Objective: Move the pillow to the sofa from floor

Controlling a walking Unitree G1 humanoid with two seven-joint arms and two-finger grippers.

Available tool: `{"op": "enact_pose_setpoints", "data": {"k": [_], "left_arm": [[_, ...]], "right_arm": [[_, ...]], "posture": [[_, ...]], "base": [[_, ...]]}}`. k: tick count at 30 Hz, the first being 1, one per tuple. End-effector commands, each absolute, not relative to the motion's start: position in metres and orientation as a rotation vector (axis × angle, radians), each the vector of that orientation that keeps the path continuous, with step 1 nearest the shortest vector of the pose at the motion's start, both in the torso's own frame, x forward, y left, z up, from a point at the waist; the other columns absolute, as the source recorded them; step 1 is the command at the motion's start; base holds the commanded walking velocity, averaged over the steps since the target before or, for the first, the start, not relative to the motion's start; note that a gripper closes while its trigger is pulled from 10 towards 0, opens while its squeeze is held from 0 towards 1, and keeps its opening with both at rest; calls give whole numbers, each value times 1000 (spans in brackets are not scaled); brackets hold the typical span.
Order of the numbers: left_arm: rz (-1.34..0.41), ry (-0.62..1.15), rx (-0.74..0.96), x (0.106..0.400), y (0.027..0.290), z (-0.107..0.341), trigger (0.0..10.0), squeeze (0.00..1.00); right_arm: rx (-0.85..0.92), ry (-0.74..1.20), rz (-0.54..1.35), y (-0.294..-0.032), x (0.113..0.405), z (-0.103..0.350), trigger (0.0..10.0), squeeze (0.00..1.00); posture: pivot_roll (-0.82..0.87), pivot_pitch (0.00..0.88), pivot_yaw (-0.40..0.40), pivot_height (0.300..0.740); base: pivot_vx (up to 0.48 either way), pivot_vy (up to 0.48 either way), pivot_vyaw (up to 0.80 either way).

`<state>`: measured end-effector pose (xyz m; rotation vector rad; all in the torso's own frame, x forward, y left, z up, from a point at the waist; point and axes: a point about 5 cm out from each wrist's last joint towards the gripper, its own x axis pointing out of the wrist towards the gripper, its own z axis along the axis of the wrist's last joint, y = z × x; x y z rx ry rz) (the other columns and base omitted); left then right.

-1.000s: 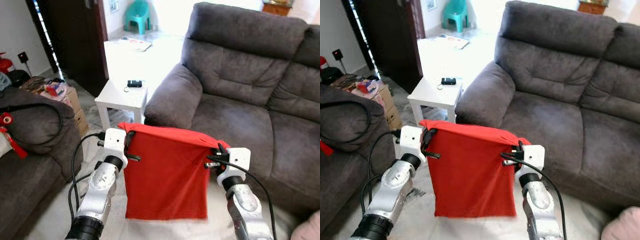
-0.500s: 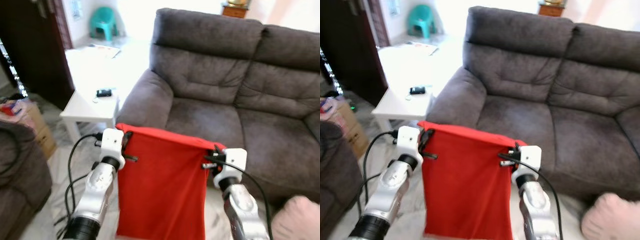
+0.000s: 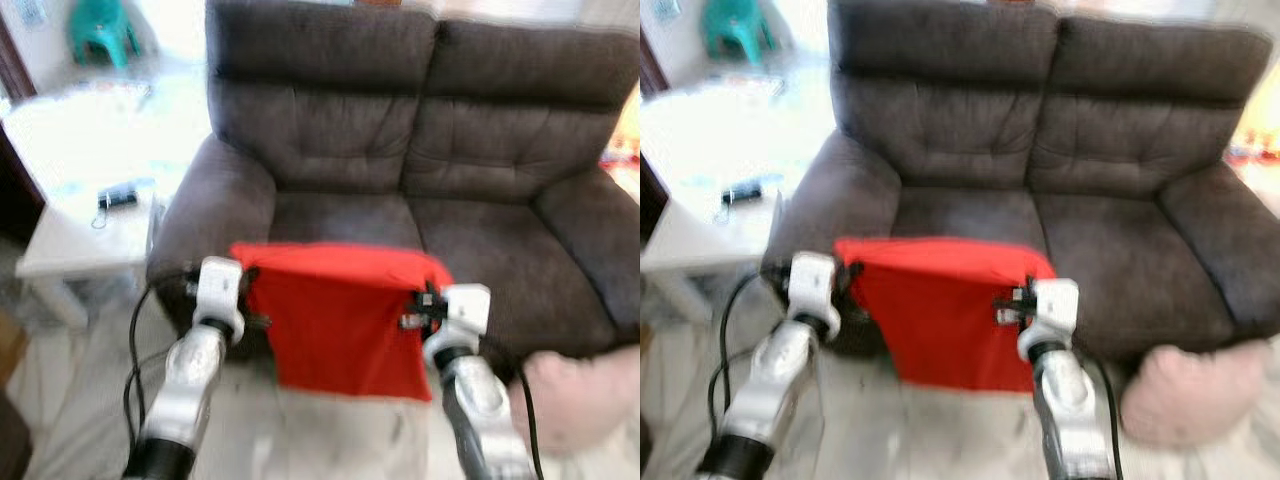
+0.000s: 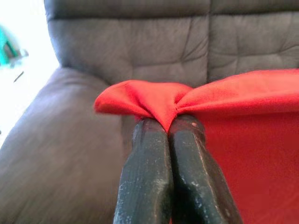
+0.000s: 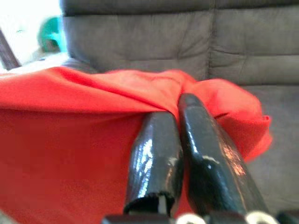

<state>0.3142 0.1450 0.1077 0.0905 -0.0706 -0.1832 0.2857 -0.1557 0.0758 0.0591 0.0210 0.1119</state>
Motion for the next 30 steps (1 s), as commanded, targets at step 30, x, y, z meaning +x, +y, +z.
{"op": "enact_pose_setpoints", "data": {"k": [30], "left_arm": [[-101, -131, 63, 317, 158, 120, 10000, 0]], "right_arm": [[64, -48, 12, -178, 285, 87, 10000, 0]], "posture": [[3, 0, -69, 740]], "base": [[0, 58, 0]]}}
